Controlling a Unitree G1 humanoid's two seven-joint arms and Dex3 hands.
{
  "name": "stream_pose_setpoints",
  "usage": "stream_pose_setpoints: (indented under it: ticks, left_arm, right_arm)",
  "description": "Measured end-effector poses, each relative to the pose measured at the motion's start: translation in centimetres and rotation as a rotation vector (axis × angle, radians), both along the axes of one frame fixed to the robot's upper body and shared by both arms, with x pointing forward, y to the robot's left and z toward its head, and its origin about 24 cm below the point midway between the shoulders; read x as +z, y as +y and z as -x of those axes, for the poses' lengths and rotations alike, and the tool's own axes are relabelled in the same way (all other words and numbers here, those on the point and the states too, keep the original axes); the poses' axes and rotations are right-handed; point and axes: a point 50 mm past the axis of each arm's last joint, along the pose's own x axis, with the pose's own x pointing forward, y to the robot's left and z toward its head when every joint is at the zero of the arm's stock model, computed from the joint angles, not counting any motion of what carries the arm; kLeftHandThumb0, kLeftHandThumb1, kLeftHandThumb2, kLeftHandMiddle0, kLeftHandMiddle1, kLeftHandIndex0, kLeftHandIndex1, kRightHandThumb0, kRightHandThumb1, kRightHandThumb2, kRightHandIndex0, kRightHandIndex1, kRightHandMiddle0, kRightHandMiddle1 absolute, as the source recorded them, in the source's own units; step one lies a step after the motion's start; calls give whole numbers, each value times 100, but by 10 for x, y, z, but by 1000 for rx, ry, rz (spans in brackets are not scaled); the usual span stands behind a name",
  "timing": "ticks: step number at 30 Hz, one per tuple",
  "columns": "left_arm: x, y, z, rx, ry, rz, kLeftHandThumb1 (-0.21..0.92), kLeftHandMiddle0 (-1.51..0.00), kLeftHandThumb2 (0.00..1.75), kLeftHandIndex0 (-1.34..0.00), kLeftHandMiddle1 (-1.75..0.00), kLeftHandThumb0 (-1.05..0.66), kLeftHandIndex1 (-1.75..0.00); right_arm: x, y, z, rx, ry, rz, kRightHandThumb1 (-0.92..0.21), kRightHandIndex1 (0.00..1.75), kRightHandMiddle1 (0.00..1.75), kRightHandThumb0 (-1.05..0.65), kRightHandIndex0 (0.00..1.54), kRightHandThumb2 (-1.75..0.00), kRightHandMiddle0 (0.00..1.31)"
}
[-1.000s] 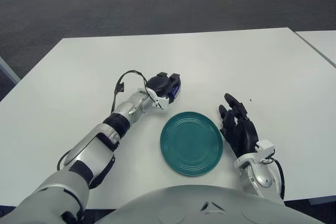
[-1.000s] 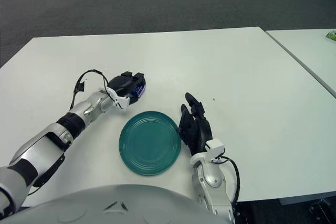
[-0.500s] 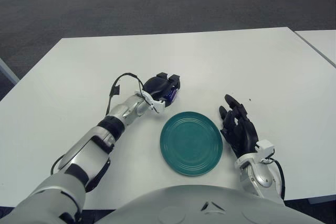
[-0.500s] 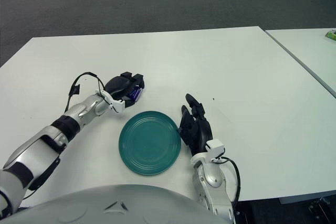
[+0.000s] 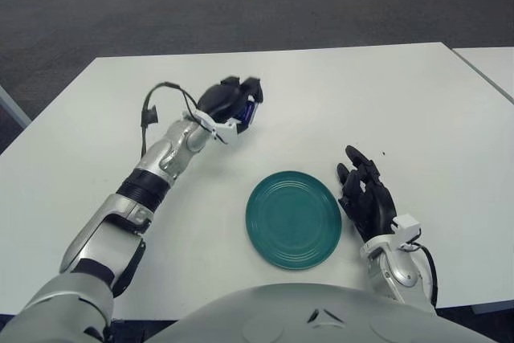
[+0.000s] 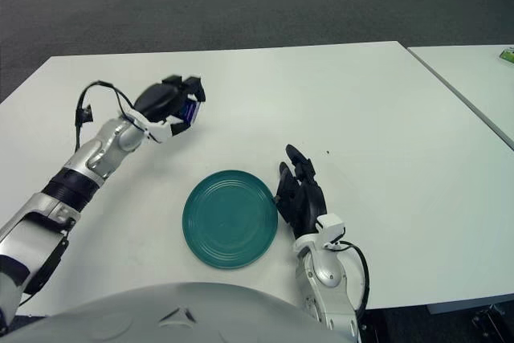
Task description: Put the gum into the plate.
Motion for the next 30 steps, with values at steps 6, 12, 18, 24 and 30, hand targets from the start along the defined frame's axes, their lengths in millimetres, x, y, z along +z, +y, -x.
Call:
stream_pose_setpoints:
  ticks: [6,12,18,24,30]
  left_arm:
    - [20,-16,26,-82,8,102,22,-71,142,-46,-167,0,-175]
    - [26,-29,57,-188,81,195,14,-73,153,-53,-173,0,-175]
    - [29,-36,72,-264,74,189,8,-76,159,-59,-175,0,-172]
    - [27,-48,94,-366,132,182,3,-80,164,-61,-175,0,-174]
    - [25,-61,118,-463,202,136,-2,-84,170,-67,-175,0,-173]
  right_arm:
    - [0,0,0,-4,-1,0,-92,1,50,-85,24,-90,0]
    - [-1,-1,0,-5,3,3,-92,1,52,-82,24,-90,0]
    - [-1,-1,0,-1,3,-3,-92,1,55,-84,25,-89,0]
    - [-1,-1,0,-1,4,6,-92,0,59,-86,23,-89,0]
    - [-2,-2,0,11,14,15,-92,0,53,-83,20,-93,0]
